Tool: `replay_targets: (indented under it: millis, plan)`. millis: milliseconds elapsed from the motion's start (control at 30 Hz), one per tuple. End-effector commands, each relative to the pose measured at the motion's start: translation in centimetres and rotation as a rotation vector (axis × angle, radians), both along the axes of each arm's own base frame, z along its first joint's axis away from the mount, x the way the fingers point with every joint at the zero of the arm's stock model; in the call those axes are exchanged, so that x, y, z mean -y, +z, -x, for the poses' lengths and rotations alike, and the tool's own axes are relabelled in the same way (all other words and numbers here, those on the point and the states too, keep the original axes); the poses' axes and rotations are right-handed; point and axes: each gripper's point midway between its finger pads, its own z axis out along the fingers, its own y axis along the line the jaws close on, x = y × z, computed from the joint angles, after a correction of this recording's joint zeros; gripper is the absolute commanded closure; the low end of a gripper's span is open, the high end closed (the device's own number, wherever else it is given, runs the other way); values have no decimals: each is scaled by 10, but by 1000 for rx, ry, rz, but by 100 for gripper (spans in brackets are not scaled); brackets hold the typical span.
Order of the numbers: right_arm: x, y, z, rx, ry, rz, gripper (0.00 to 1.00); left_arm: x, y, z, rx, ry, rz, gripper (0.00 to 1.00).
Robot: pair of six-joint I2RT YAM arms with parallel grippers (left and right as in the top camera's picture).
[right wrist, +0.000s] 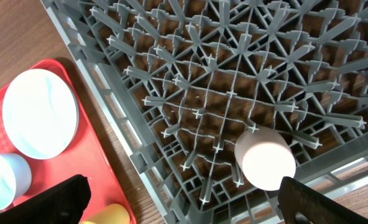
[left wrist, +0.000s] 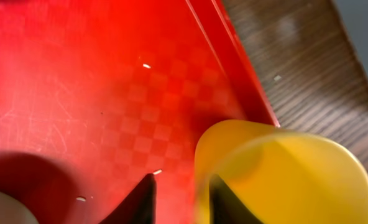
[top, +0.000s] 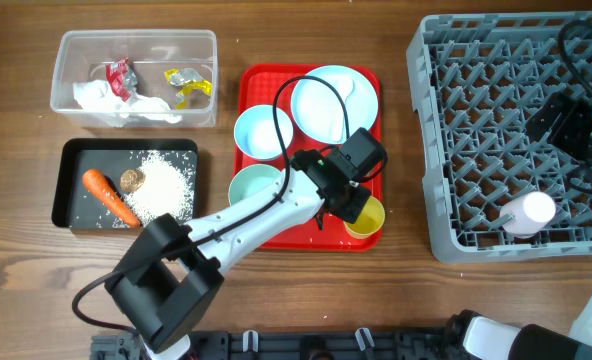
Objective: Sort waste into correct bins and load items into the dishwasher rack
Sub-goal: 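Grasp the yellow cup on the red tray with the left gripper, then pass the yellow cup from the left gripper to the right gripper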
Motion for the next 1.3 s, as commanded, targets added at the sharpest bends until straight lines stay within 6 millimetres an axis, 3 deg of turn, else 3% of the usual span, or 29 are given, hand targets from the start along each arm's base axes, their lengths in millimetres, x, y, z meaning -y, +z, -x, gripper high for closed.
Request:
replay_targets:
  millis: [0, 33, 133, 267, 400, 500, 667, 700, 767, 933, 1100, 1267]
  plan:
    - [-2, 0, -3, 5, 27, 0, 1, -3, -11, -1, -14, 42, -25, 90]
    - [-2, 0, -2, 5, 27, 0, 1, -3, -11, -1, -15, 42, -24, 96]
    - [-3, 0, -2, 2, 27, -2, 1, 1, -9, -2, -12, 40, -8, 96]
    - [-11, 2, -6, 30, 52, -46, 0, 12, 38, -24, -12, 86, 155, 96]
    - [-18, 4, -10, 51, 75, -80, 0, 28, 68, -35, -122, 77, 403, 96]
    - [-43, 13, -18, 127, 227, -165, 1, 34, 85, -49, -146, 92, 528, 96]
    - [-107, 18, -20, 327, 615, -406, 0, 36, 116, -58, -227, 39, 728, 96]
    - [-124, 12, -19, 409, 708, -507, 1, 34, 133, -60, -255, -9, 818, 96]
    - [-134, 3, -17, 453, 744, -576, 0, 29, 144, -67, -272, -9, 877, 96]
    - [-161, 5, -11, 599, 878, -690, 0, 10, 170, -88, -284, -5, 1001, 96]
    - [-196, 18, -10, 664, 1025, -733, 0, 13, 193, -92, -242, -78, 1082, 96]
    - [-198, 26, -25, 694, 1029, -724, 1, 17, 213, -95, -217, -114, 1144, 96]
